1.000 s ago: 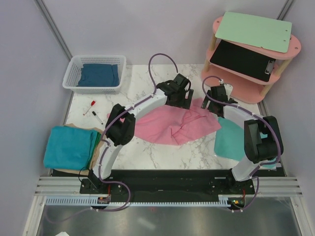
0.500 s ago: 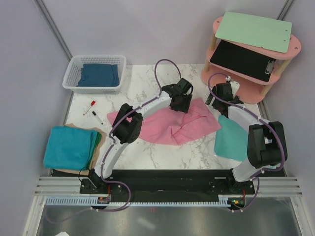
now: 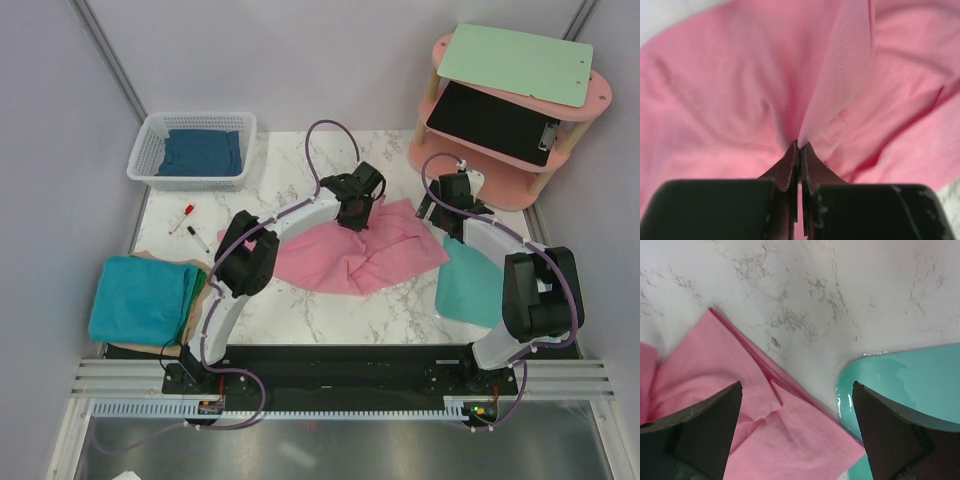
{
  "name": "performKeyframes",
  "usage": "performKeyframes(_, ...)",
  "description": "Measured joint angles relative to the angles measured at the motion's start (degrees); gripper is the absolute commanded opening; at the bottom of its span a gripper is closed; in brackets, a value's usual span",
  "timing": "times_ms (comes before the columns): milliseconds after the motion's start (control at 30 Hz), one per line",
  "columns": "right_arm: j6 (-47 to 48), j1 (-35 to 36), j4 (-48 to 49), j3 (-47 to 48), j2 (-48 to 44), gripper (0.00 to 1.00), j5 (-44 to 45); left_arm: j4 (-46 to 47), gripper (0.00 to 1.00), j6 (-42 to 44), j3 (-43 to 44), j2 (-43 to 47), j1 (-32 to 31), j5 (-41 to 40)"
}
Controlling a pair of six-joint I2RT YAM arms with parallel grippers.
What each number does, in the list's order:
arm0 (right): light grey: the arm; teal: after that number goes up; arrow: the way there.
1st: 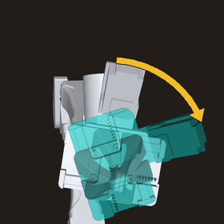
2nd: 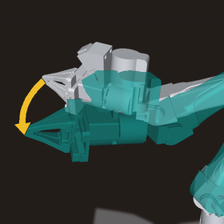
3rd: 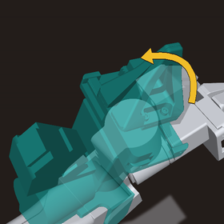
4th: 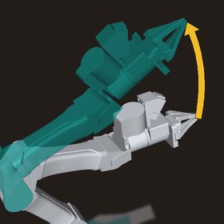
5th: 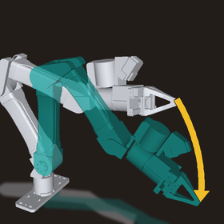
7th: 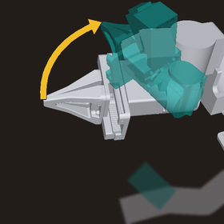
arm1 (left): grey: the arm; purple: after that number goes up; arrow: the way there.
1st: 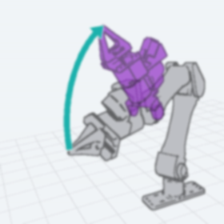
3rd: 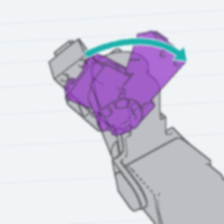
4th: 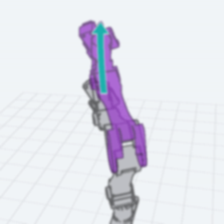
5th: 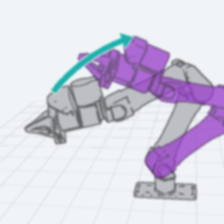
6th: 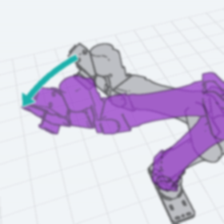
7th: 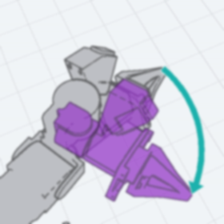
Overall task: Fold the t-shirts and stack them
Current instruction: Flatten out the tshirt
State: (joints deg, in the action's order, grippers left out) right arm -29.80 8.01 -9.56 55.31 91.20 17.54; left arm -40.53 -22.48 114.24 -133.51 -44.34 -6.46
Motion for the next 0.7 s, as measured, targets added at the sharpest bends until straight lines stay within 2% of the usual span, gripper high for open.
performKeyframes(200,0.02,0.0,0.13,-2.45,-0.02,0.98,-1.9,0.09,0.02,-2.47,-18.69,20.68,-1.92,-3.96)
performKeyframes(367,0.07,0.0,0.94,-3.41,-0.09,0.98,-4.61,-0.13,0.02,-12.22,-37.88,40.72,-8.24,-7.63)
performKeyframes(467,0.28,0.0,2.05,-4.0,-0.09,0.98,-6.97,-1.49,0.02,-19.17,-48.85,48.96,-11.3,-9.25)
performKeyframes(600,0.42,0.0,3.69,-4.68,-0.09,0.98,-11.43,-4.17,0.02,-26.29,-57.99,56.52,-11.91,-10.67)
performKeyframes(700,0.02,0.0,4.9,-4.68,-0.07,0.92,-13.0,-7.26,0.02,-31.58,-62.73,62.95,-12.31,-11.5)
